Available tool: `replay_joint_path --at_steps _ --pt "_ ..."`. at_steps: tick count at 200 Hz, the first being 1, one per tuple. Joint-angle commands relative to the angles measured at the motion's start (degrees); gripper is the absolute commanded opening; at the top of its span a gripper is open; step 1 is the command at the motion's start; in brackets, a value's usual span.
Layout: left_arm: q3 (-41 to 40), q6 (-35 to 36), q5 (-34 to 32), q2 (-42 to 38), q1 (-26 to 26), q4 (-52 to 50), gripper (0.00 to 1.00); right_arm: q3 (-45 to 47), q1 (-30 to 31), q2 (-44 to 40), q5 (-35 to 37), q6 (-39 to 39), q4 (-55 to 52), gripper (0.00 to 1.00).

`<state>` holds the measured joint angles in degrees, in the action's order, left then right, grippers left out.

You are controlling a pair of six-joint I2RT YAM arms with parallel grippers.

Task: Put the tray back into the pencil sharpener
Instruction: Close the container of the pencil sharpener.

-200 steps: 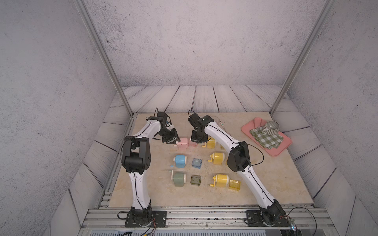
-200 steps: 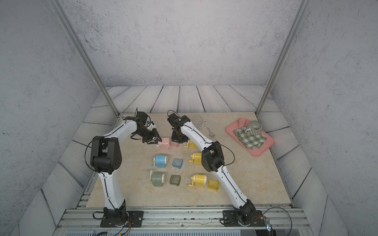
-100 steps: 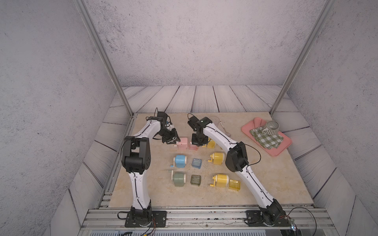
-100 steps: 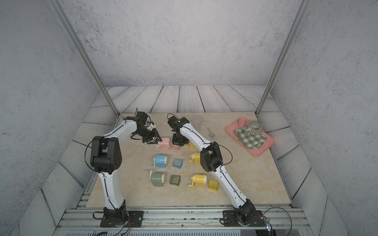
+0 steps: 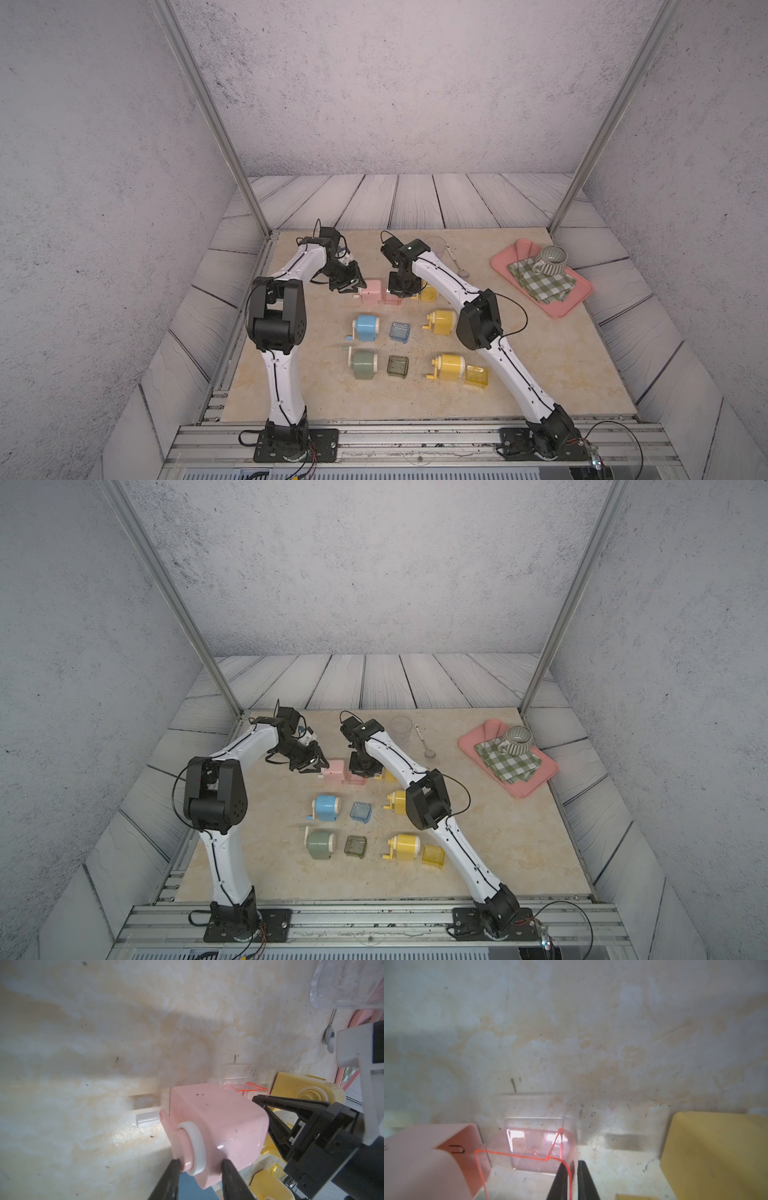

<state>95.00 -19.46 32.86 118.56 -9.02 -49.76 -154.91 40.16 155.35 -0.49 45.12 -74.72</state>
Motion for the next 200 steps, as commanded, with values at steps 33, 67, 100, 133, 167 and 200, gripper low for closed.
replay_joint_path --at_steps 33,67,100,133,167,200 --pt "0.7 0.7 0.1 2.2 -0.1 -0.7 0.37 -1.0 -0.2 0.3 0.4 -0.8 0.0 0.10" --pt "0.9 0.7 0.2 2.4 -0.1 -0.9 0.37 -1.1 -0.2 0.4 0.2 -0.8 0.4 0.08" --pt "1.1 0.7 0.2 2.5 -0.2 -1.0 0.37 -1.5 -0.1 1.0 0.0 -0.6 0.2 0.07" --pt "1.1 0.7 0.4 2.5 -0.2 -1.0 0.37 -1.5 -0.1 1.0 0.3 -0.7 0.1 0.14" --pt "1.2 0.7 0.5 2.7 -0.2 -1.0 0.37 -1.5 0.0 1.2 -0.1 -0.5 0.4 0.13" --pt "1.3 0.7 0.6 2.9 -0.3 -1.0 0.37 -1.7 0.1 1.5 -0.6 -0.5 1.2 0.10"
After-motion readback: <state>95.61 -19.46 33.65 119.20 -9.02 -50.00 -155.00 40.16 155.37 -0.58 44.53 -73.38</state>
